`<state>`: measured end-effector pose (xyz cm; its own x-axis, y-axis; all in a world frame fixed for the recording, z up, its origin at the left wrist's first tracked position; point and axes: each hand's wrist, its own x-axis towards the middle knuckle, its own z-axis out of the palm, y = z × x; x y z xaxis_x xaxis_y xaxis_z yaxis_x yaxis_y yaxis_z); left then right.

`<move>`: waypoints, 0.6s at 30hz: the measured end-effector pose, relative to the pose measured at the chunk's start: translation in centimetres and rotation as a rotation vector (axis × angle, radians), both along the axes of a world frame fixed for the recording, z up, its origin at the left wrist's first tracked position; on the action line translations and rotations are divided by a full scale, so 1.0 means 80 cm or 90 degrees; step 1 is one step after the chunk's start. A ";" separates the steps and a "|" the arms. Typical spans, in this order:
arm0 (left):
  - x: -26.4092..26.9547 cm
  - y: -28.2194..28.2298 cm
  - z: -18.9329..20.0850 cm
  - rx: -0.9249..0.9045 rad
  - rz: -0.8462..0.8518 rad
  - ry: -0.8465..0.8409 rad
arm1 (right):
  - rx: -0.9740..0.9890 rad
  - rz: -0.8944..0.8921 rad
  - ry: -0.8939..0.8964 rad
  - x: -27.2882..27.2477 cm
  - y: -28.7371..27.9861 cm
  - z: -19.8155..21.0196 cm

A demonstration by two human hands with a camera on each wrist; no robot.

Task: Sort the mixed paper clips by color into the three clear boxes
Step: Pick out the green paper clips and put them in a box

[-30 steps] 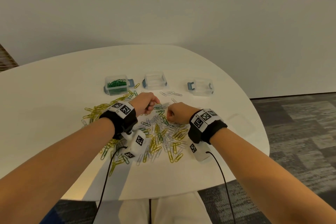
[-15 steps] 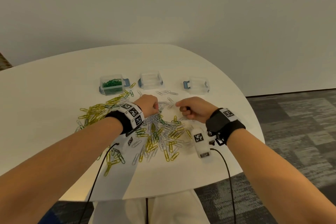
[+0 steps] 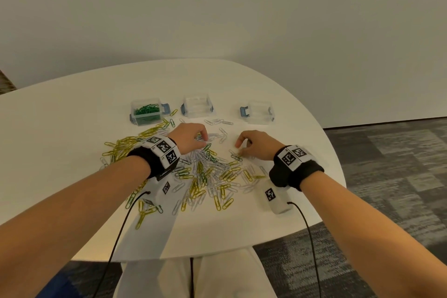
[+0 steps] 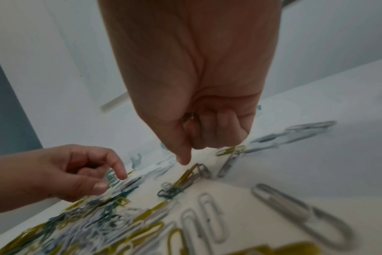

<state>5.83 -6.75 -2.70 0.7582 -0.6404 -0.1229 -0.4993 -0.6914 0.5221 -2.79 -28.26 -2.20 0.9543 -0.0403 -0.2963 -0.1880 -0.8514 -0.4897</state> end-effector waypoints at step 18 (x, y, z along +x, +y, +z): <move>-0.015 0.016 0.008 -0.089 0.070 0.147 | 0.411 -0.196 0.069 -0.008 -0.003 0.004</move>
<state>4.62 -5.51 -2.07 0.7865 -0.5784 -0.2163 -0.2820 -0.6481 0.7074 -3.42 -28.51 -1.87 0.8916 -0.0880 -0.4441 -0.4489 -0.2997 -0.8418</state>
